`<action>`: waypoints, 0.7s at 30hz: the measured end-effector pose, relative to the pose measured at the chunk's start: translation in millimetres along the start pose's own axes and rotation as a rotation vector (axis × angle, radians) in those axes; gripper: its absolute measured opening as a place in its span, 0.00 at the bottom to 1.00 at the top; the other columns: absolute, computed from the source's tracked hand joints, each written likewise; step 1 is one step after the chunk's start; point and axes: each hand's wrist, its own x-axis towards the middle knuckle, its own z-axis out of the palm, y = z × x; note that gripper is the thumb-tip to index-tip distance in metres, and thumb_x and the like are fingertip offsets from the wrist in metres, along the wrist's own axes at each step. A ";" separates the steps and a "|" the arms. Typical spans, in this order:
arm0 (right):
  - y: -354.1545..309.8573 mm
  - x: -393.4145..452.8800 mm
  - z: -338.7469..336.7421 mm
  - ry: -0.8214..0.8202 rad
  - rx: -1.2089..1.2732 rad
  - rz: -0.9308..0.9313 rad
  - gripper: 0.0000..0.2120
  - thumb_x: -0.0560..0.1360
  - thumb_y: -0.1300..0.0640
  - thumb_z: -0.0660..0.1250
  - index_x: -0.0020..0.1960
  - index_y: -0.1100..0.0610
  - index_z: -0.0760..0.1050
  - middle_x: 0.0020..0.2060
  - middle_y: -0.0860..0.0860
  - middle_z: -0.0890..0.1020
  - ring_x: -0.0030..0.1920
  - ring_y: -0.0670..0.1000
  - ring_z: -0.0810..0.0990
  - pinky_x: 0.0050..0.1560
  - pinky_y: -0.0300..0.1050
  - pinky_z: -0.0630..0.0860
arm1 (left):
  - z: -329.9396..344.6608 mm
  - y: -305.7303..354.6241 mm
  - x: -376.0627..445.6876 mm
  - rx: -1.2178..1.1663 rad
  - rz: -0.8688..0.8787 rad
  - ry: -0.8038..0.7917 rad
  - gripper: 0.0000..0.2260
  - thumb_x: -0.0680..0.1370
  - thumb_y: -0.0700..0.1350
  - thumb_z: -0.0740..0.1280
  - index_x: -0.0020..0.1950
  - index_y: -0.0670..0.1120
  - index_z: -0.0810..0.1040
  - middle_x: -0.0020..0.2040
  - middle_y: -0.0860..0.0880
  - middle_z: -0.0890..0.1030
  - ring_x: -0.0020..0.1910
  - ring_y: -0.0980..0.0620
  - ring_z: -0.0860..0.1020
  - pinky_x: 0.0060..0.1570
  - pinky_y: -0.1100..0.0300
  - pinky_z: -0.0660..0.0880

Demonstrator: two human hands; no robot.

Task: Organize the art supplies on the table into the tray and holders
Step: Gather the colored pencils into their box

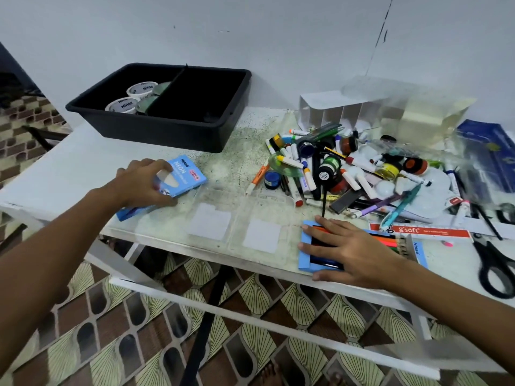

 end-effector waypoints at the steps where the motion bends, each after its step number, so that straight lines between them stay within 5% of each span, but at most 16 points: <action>1: -0.1 0.0 -0.4 0.005 -0.002 -0.002 0.28 0.78 0.33 0.53 0.69 0.48 0.72 0.71 0.54 0.71 0.71 0.61 0.68 0.64 0.59 0.73 | -4.5 3.7 -3.0 0.014 0.038 0.002 0.38 0.59 0.68 0.69 0.65 0.55 0.67 0.64 0.46 0.72 0.59 0.44 0.68 0.57 0.43 0.65; 9: 1.0 -1.3 -1.9 -0.007 0.005 0.000 0.29 0.78 0.31 0.52 0.72 0.46 0.68 0.73 0.52 0.68 0.73 0.59 0.66 0.64 0.58 0.72 | -28.3 48.8 -18.3 0.177 0.314 0.039 0.39 0.61 0.62 0.69 0.69 0.51 0.64 0.69 0.46 0.68 0.64 0.45 0.67 0.59 0.47 0.69; 18: 4.6 -1.1 -5.1 -0.045 -0.025 -0.021 0.30 0.78 0.31 0.50 0.74 0.44 0.64 0.74 0.51 0.66 0.72 0.60 0.67 0.60 0.56 0.75 | -6.7 125.5 -25.6 0.333 0.641 -0.012 0.47 0.66 0.60 0.71 0.78 0.55 0.50 0.69 0.45 0.64 0.63 0.46 0.66 0.57 0.49 0.73; 21: 4.1 -2.0 -4.5 -0.033 -0.031 -0.016 0.29 0.78 0.31 0.50 0.74 0.45 0.64 0.74 0.51 0.66 0.72 0.59 0.68 0.60 0.56 0.75 | 2.1 130.9 -25.4 0.347 0.631 -0.045 0.46 0.67 0.61 0.71 0.78 0.55 0.50 0.70 0.45 0.63 0.64 0.46 0.66 0.57 0.49 0.73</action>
